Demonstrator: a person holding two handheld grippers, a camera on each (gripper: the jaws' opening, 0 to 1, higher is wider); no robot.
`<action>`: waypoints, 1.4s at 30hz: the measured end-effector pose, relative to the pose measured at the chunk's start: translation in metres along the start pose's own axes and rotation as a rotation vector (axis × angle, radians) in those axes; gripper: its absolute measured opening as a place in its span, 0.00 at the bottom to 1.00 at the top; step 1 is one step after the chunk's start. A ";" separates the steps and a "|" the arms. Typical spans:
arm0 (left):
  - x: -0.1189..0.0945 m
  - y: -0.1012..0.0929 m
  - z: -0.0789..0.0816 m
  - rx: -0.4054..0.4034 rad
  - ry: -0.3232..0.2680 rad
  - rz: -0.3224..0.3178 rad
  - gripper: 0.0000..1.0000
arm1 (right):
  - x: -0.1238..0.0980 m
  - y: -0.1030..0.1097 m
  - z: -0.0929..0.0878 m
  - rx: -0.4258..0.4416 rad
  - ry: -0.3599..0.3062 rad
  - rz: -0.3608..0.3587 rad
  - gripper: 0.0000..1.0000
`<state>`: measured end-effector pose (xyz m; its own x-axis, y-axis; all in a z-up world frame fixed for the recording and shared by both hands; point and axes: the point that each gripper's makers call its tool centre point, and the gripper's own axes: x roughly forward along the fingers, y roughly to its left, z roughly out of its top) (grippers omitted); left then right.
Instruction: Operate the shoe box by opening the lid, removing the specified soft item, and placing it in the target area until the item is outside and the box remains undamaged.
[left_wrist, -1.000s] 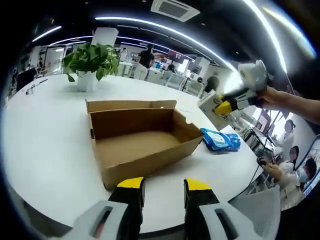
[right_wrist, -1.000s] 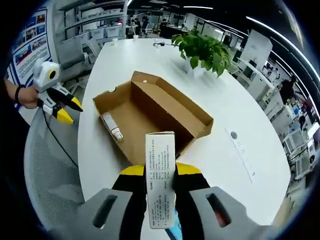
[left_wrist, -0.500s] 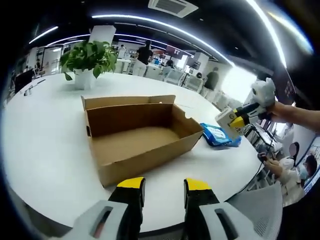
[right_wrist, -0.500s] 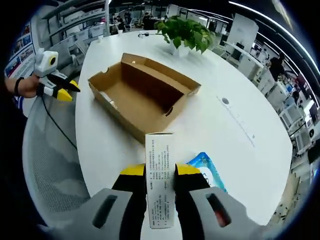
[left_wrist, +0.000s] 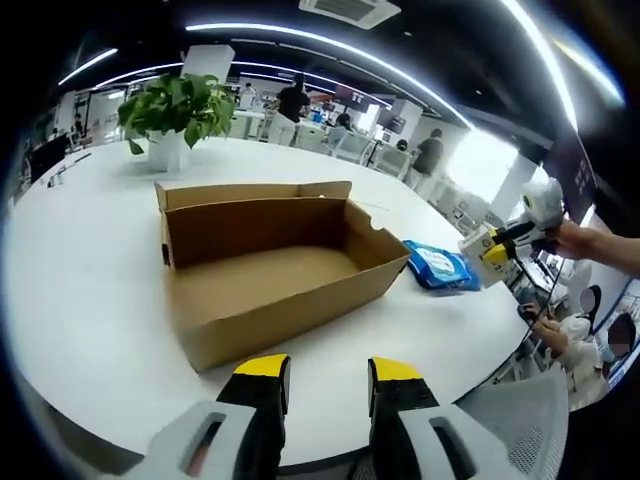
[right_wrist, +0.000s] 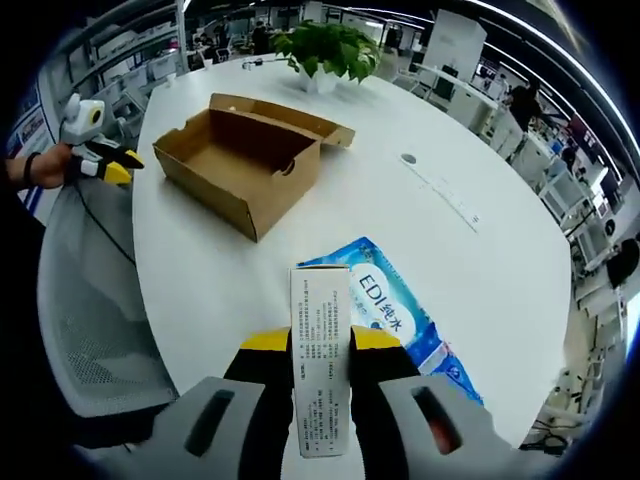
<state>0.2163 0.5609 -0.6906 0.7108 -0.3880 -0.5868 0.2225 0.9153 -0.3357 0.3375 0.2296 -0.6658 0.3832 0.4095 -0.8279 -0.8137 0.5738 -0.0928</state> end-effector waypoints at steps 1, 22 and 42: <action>0.001 -0.002 0.000 0.000 0.001 0.000 0.31 | -0.002 -0.005 -0.005 0.006 0.003 -0.005 0.18; 0.014 -0.023 0.002 -0.003 0.008 0.024 0.31 | -0.023 -0.073 -0.030 0.034 0.010 -0.052 0.18; -0.005 -0.015 -0.003 -0.058 -0.021 0.116 0.31 | 0.006 -0.136 -0.036 -0.326 0.205 -0.066 0.18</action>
<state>0.2070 0.5484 -0.6848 0.7434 -0.2770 -0.6089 0.0995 0.9459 -0.3088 0.4344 0.1286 -0.6780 0.3706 0.2102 -0.9047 -0.8993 0.3248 -0.2929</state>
